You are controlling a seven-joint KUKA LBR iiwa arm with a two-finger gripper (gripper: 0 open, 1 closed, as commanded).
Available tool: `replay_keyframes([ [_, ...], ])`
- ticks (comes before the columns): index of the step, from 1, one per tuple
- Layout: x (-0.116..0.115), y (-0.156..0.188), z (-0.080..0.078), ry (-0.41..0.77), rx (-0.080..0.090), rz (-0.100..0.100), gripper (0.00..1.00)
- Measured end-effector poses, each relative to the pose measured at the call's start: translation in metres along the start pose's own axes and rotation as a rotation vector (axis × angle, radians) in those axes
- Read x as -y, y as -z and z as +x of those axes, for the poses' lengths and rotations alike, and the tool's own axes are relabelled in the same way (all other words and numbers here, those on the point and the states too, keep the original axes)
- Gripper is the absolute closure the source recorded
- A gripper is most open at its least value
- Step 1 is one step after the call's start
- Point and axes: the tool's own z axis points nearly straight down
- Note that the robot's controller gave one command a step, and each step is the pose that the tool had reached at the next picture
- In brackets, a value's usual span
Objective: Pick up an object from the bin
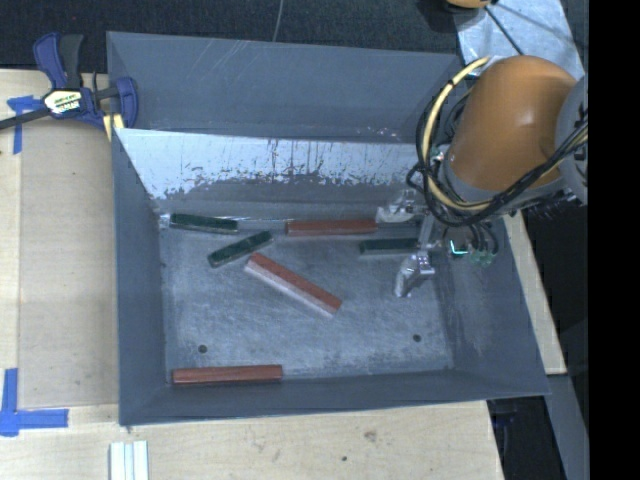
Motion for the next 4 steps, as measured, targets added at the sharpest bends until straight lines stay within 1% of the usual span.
replay_keyframes([
  [1, 0.0, 0.004, -0.002, 0.001, 0.008, 0.001, 0.0],
  [2, -0.009, -0.034, -0.02, 0.028, 0.018, 0.002, 0.0],
  [3, -0.066, -0.103, -0.023, 0.179, 0.011, 0.002, 0.0],
  [4, -0.082, -0.116, -0.023, 0.211, 0.016, 0.001, 1.0],
])
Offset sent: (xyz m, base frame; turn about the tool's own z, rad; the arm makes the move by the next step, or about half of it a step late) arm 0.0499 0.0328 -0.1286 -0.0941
